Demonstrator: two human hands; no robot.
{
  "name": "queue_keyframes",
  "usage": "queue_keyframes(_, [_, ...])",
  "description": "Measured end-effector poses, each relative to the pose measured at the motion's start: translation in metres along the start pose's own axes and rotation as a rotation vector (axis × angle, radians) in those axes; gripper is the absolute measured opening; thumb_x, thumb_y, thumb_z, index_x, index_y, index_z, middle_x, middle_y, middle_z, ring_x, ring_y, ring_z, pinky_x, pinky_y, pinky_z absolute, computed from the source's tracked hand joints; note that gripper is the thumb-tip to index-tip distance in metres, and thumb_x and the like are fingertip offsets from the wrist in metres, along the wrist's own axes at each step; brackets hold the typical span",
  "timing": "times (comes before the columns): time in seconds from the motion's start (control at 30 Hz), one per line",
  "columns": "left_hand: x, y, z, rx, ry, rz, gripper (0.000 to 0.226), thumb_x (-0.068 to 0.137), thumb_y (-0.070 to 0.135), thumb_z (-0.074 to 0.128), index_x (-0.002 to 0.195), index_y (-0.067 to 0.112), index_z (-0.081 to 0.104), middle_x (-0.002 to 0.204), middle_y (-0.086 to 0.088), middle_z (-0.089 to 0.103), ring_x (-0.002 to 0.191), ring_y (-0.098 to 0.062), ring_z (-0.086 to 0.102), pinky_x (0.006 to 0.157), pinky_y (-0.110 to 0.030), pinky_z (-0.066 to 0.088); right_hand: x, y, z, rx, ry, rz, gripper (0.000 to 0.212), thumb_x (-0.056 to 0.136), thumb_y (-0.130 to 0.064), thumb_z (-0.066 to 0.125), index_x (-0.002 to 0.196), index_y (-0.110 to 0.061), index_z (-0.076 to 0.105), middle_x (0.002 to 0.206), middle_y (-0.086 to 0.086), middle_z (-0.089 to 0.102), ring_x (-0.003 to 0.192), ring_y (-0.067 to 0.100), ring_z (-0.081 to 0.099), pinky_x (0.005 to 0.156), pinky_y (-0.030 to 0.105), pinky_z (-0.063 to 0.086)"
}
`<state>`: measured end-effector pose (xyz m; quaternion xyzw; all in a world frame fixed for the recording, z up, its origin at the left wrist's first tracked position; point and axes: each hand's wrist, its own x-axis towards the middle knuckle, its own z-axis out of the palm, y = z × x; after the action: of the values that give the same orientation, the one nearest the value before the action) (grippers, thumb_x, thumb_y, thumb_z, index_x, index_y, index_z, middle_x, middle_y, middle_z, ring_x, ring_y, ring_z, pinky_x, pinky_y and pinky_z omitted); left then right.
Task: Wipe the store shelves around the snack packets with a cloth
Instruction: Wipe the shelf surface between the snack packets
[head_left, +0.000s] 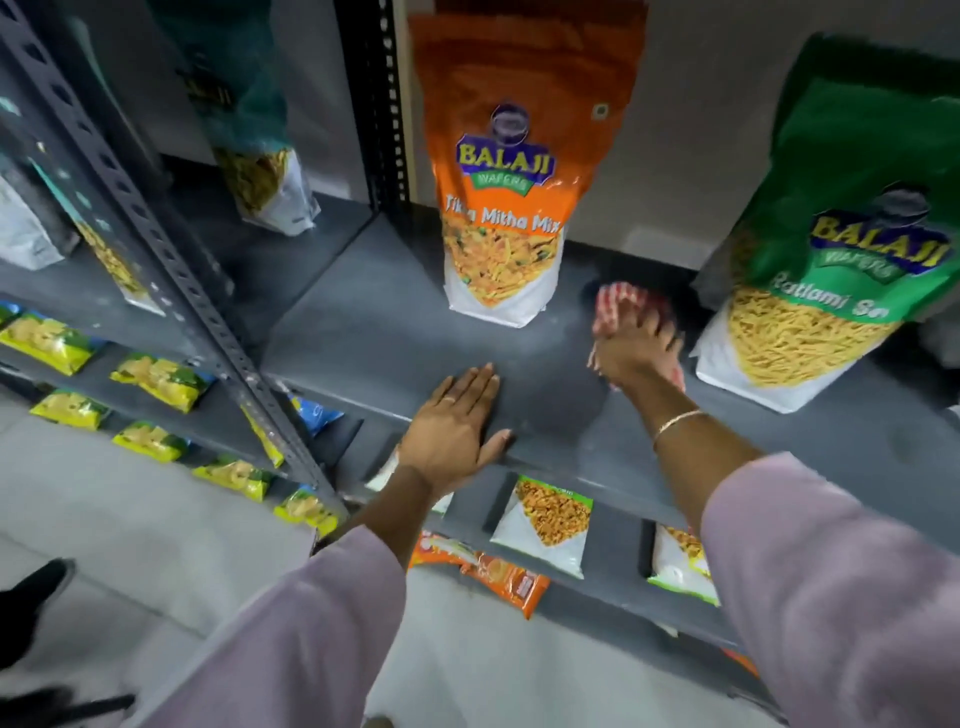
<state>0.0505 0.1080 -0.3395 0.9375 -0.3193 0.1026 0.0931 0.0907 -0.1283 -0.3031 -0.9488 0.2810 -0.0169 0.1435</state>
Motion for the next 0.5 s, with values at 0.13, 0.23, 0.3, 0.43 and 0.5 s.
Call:
queue_keyframes(0.13, [0.001,-0.001,0.005,-0.006,0.101,0.019,0.062,0.084,0.046,0.038,0.119,0.002,0.064,0.126,-0.012,0.062,0.113,-0.025,0.061,0.102,-0.033,0.028,0.050,0.002,0.004,0.012,-0.026,0.021,0.075,0.083,-0.050,0.011,0.153,-0.024,0.000,0.162,0.012,0.001,0.148,0.038,0.002,0.121,0.053,0.003])
queue_keyframes(0.23, [0.003,-0.002,0.011,-0.013,0.186,0.026,0.061,0.087,0.045,0.037,0.117,0.001,0.066,0.125,-0.013,0.062,0.112,-0.026,0.062,0.101,-0.034,0.031,0.068,-0.007,-0.004,0.052,-0.093,0.069,0.064,0.093,-0.041,0.029,0.151,-0.018,0.016,0.158,0.014,0.023,0.143,0.038,0.027,0.117,0.050,0.023])
queue_keyframes(0.3, [0.003,-0.003,0.013,-0.026,0.206,0.021,0.065,0.095,0.046,0.025,0.116,0.001,0.067,0.125,-0.013,0.063,0.111,-0.026,0.063,0.101,-0.034,0.032,0.066,-0.018,-0.014,0.102,-0.121,0.025,0.059,0.096,-0.031,0.037,0.150,-0.018,0.021,0.156,0.013,0.030,0.141,0.037,0.032,0.118,0.046,0.027])
queue_keyframes(0.43, [0.003,-0.003,0.010,-0.044,0.161,0.009,0.075,0.097,0.049,0.011,0.117,0.002,0.067,0.126,-0.012,0.062,0.113,-0.026,0.062,0.101,-0.035,0.033,0.062,-0.025,-0.020,0.071,-0.153,-0.148,0.053,0.101,-0.026,0.034,0.151,-0.020,0.018,0.160,0.007,0.019,0.146,0.031,0.024,0.120,0.039,0.024])
queue_keyframes(0.5, [0.002,-0.003,0.008,-0.054,0.126,0.001,0.075,0.097,0.049,0.011,0.117,0.002,0.066,0.126,-0.012,0.062,0.113,-0.026,0.062,0.101,-0.035,0.032,0.056,-0.022,-0.019,0.084,-0.125,-0.192,0.054,0.101,-0.037,0.032,0.151,-0.020,0.021,0.161,0.005,0.018,0.147,0.028,0.023,0.120,0.038,0.023])
